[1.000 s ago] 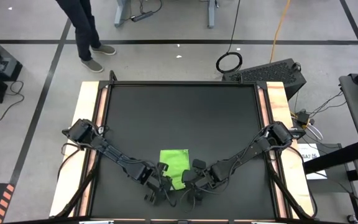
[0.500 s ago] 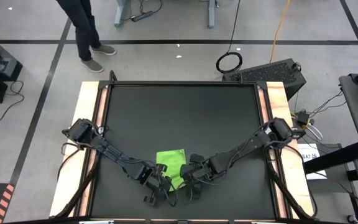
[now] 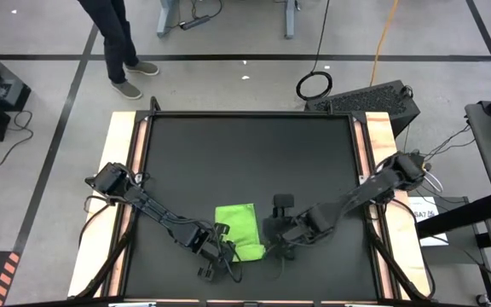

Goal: Roll towel
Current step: Roll the green towel on the table

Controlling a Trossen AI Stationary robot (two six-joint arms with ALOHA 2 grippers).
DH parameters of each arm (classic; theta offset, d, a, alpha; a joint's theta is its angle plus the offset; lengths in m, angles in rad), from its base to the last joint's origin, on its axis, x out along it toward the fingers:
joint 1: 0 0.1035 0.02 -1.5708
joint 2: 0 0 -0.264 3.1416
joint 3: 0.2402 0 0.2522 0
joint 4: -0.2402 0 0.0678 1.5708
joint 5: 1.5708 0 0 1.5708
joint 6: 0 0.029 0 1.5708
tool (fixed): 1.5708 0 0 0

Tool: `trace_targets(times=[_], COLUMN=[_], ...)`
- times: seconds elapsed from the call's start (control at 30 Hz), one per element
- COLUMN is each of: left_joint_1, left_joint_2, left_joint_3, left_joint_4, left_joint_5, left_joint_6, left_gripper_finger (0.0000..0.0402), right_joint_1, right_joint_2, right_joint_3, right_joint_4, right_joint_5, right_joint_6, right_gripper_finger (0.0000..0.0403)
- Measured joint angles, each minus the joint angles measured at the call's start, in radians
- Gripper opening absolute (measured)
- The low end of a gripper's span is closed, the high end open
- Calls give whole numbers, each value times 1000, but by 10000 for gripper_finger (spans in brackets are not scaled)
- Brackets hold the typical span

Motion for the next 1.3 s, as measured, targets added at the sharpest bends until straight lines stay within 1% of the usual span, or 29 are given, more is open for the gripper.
trace_targets(times=[0.1,0.17,0.3,0.47,0.57,0.63,0.7,0.83,0.93,1.03,1.1,1.2,1.3], left_joint_1=[0,0,1,3,5,6,7,5,-19,-62,-97,-160,-224], left_joint_2=[0,0,0,-37,-95,-144,-193,-305,-380,-438,-462,-478,-479], left_joint_3=[0,0,-1,-6,-6,-5,-4,-4,-4,-11,-28,-77,-126], left_joint_4=[4,5,18,37,41,39,9,-132,-245,-321,-338,-338,-319], left_joint_5=[-1,-1,23,64,66,63,24,-131,-293,-412,-446,-477,-507], left_joint_6=[0,0,13,85,122,142,159,154,95,2,-68,-183,-291], left_gripper_finger=[31,51,114,203,235,243,245,246,246,246,246,246,246], right_joint_1=[25,43,85,141,164,175,178,191,204,218,224,228,242], right_joint_2=[-62,-96,-150,-176,-183,-184,-185,-185,-187,-205,-225,-261,-309], right_joint_3=[0,0,0,0,0,0,0,0,0,-23,-60,-137,-244], right_joint_4=[-32,-62,-132,-197,-244,-287,-313,-346,-370,-375,-374,-332,-166], right_joint_5=[70,96,160,228,268,285,289,288,292,359,389,388,389], right_joint_6=[-9,-9,-5,1,14,31,39,44,46,78,102,151,162], right_gripper_finger=[187,187,187,187,187,187,187,187,187,187,187,187,187])
